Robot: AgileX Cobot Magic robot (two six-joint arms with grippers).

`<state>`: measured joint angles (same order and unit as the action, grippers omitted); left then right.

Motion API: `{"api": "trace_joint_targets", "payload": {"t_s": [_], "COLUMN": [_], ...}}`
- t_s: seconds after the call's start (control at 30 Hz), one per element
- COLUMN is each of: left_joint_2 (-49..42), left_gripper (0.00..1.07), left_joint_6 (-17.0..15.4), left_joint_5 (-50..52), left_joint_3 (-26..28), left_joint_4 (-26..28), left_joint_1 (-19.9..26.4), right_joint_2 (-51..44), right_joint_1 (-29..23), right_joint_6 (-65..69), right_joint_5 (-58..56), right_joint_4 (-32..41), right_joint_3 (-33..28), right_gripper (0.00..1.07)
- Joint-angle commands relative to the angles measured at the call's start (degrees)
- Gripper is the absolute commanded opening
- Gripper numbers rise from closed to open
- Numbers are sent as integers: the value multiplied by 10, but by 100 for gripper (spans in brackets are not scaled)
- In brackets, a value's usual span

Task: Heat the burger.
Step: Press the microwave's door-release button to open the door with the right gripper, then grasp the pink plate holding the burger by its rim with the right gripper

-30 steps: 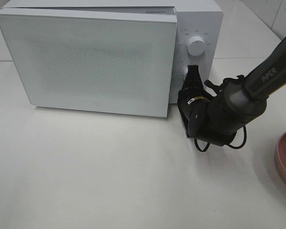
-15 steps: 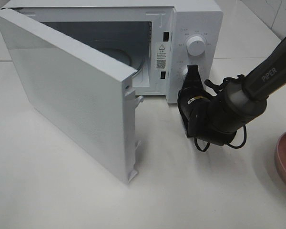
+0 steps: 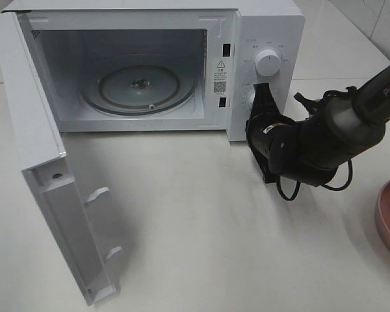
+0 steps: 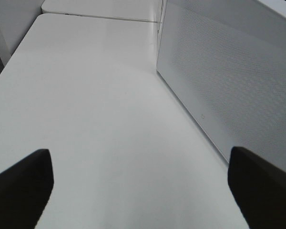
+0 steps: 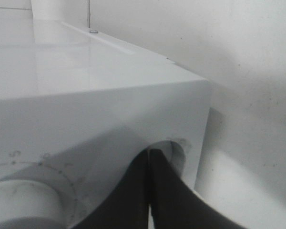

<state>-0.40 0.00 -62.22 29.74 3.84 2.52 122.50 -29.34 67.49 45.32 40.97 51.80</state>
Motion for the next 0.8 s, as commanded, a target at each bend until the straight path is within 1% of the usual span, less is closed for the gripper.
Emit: {"api": "trace_joint_targets", "payload": {"t_s": [0.03, 0.17, 0.23, 0.33, 0.4, 0.43, 0.5, 0.53, 0.57, 0.6, 0.63, 0.7, 0.73, 0.8], "left_joint_2": [-9, -9, -9, -9, -9, -9, -9, -9, -9, -9, -9, -9, -9, -9], "left_gripper": [91, 91, 91, 91, 91, 91, 91, 91, 91, 91, 91, 91, 91, 91], "left_joint_6": [0, 0, 0, 0, 0, 0, 0, 0, 0, 0, 0, 0, 0, 0], "left_joint_5": [8, 8, 8, 8, 8, 8, 8, 8, 8, 8, 8, 8, 8, 8], "left_joint_3": [-1, -1, -1, -1, -1, -1, -1, -1, -1, -1, -1, -1, -1, -1], "left_joint_4": [5, 5, 5, 5, 5, 5, 5, 5, 5, 5, 5, 5, 5, 5], "left_joint_1": [2, 2, 2, 2, 2, 2, 2, 2, 2, 2, 2, 2, 2, 2], "right_joint_2": [-20, -32, -50, -55, -75, -75, -106, -106, -115, -132, -132, -148, -148, -178], "right_joint_1": [5, 5, 5, 5, 5, 5, 5, 5, 5, 5, 5, 6, 6, 6], "right_joint_6": [-38, -64, -110, -121, -172, -172, -268, -268, -296, -354, -354, -416, -416, -537], "right_joint_5": [-11, -48, -72, -77, -96, -96, -136, -136, -147, -175, -175, -213, -213, -289], "right_joint_4": [-10, -10, -4, -1, 4, 4, 4, 4, 4, 3, 3, 3, 3, 3], "right_joint_3": [-5, -14, -31, -34, -45, -45, -56, -56, -57, -58, -58, -58, -58, -58], "right_gripper": [0, 0, 0, 0, 0, 0, 0, 0, 0, 0, 0, 0, 0, 0]}}
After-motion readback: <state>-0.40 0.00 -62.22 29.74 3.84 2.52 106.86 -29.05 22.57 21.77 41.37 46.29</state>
